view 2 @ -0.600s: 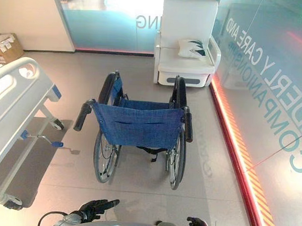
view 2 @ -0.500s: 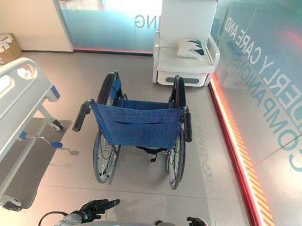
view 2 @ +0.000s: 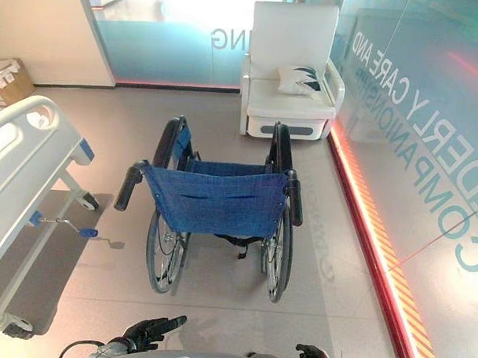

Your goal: Push the wheelchair next to the bed

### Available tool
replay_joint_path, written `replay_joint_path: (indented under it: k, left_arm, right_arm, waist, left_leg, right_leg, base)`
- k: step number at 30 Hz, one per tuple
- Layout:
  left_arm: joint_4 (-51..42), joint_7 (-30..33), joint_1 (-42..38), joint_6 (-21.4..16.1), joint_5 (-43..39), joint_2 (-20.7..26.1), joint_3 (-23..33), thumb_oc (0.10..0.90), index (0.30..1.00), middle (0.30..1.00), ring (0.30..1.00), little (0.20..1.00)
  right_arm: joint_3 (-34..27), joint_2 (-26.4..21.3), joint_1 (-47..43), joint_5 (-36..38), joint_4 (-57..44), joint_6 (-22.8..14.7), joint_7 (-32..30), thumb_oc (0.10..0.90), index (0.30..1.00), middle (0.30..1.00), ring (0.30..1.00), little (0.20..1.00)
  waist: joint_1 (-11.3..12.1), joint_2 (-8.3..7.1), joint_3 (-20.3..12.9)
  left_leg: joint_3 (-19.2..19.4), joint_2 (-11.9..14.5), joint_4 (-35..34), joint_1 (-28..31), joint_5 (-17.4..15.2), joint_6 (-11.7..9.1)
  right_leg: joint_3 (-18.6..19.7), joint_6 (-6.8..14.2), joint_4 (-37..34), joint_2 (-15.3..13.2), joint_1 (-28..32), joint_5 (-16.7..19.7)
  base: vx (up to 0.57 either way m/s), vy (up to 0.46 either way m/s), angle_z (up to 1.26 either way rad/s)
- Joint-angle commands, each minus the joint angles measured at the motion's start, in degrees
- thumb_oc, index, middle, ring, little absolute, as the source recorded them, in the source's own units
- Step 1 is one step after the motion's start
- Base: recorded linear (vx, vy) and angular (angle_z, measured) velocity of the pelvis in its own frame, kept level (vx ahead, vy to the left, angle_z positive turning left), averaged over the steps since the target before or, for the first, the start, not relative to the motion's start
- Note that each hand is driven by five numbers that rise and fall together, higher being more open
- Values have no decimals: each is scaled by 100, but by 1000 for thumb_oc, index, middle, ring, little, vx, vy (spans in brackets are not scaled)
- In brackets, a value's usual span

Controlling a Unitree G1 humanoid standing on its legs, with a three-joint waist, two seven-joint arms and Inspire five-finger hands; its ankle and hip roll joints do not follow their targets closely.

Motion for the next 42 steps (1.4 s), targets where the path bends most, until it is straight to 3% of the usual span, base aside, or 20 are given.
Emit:
replay_joint_path:
  k: [1,5,10,11,14,17,19,23,29,32,33,35,37,40,42]
  left_arm:
    - [133,401,-359,-14,-327,149,405,800,900,900,900,900]
    - [155,662,-417,74,-279,381,638,800,900,900,900,900]
    - [222,708,-761,275,-427,1411,1184,800,900,900,900,900]
    - [202,603,-932,255,-535,1831,1314,800,900,900,900,900]
    - [-5,648,-1127,47,-723,2322,1407,800,900,900,900,900]
    - [-931,1016,-1391,-224,-1150,2897,1625,800,900,900,900,900]
    - [-1266,1134,-1412,-317,-1183,3028,1721,800,900,900,900,900]
    - [-2628,1554,-1496,-481,-942,3393,1992,800,900,900,900,900]
    - [-4136,1691,-1975,-367,-972,3715,2187,800,900,900,900,900]
    - [-4972,1532,-2119,-395,-968,3748,2256,800,900,900,900,900]
    - [-5201,1538,-2131,-448,-908,3762,2264,800,900,900,900,900]
    - [-5530,1393,-2146,-710,-1199,3687,2297,800,900,900,900,900]
    - [-5876,1158,-2198,-709,-1577,3531,2349,800,900,900,900,900]
    - [-6163,1114,-2168,-640,-1506,3346,2315,800,900,900,900,900]
    - [-6208,991,-2149,-553,-1382,3335,2154,800,900,900,900,900]
  right_arm:
    - [-50,153,-366,573,30,-161,75,800,900,900,900,900]
    - [-289,-56,-415,746,37,-101,31,800,900,900,900,900]
    - [-883,-1016,-699,900,-1,-27,-32,800,900,900,900,900]
    - [-1088,-1454,-836,1029,-36,-81,-36,800,900,900,900,900]
    - [-1316,-1956,-988,1305,-197,-29,-62,800,900,900,900,900]
    - [-1779,-2528,-1193,2250,-911,-67,-432,800,900,900,900,900]
    - [-1919,-2654,-1235,2507,-1310,-128,-629,800,900,900,900,900]
    - [-2206,-2953,-1346,2928,-3195,-260,-1599,800,900,900,900,900]
    - [-2356,-3022,-1860,3016,-5280,-308,-2343,800,900,900,900,900]
    - [-2435,-2774,-2027,3348,-6221,-519,-2614,800,900,900,900,900]
    - [-2455,-2654,-2069,3535,-6477,-745,-2628,800,900,900,900,900]
    - [-2470,-2344,-2105,3792,-7044,-1059,-2481,800,900,900,900,900]
    - [-2372,-2097,-2129,3913,-7436,-1125,-2323,800,900,900,900,900]
    - [-2256,-1856,-2102,4055,-7725,-1073,-2066,800,900,900,900,900]
    - [-2039,-1738,-2081,4340,-7941,-803,-1830,800,900,900,900,900]
  waist:
    - [-43,-107,41]
    - [-50,-82,28]
    - [-53,-62,-22]
    - [-62,-61,-22]
    - [-71,-57,-37]
    - [-61,-53,-30]
    - [-60,-55,-26]
    - [-57,-62,18]
    - [-93,-17,15]
    - [-91,7,-9]
    - [-84,24,-29]
    - [-82,40,-67]
    - [-73,40,-90]
    - [-83,44,-93]
    - [-82,41,-95]
  left_leg:
    - [82,-343,182,-202,-340,111]
    - [105,-335,177,-164,-321,89]
    - [174,-309,138,-89,-282,52]
    - [194,-307,101,-43,-273,44]
    - [216,-303,78,-41,-266,40]
    - [217,-314,65,-62,-266,39]
    - [207,-324,64,-75,-267,42]
    - [144,-357,45,-122,-274,36]
    - [119,-373,11,-151,-264,34]
    - [135,-364,4,-129,-283,40]
    - [138,-362,0,-128,-290,41]
    - [147,-363,-3,-122,-303,47]
    - [167,-362,1,-118,-308,53]
    - [183,-361,7,-101,-317,58]
    - [200,-364,7,-94,-312,62]
  right_leg:
    - [-77,160,-18,-102,84,50]
    - [-110,150,-41,-94,138,50]
    - [-173,148,-111,-97,227,78]
    - [-189,161,-142,-98,272,89]
    - [-187,172,-168,-101,269,119]
    - [-174,182,-188,-107,250,146]
    - [-159,186,-189,-105,235,151]
    - [-119,198,-196,-107,181,160]
    - [-47,192,-189,-91,138,136]
    - [-39,188,-191,-89,160,111]
    - [-34,188,-197,-87,164,103]
    - [-33,197,-204,-93,167,91]
    - [-48,193,-204,-103,176,78]
    - [-47,200,-182,-108,177,69]
    - [-65,209,-176,-113,189,64]
  base:
    - [42,4,1]
    - [10,2,0]
    - [7,2,0]
    - [0,0,0]
    - [0,0,0]
    - [-23,11,0]
    - [-35,18,0]
    - [-44,21,-3]
    - [-5,33,0]
    - [8,10,0]
    - [34,24,0]
    - [35,22,0]
    - [16,4,1]
    - [0,0,0]
    - [0,0,0]
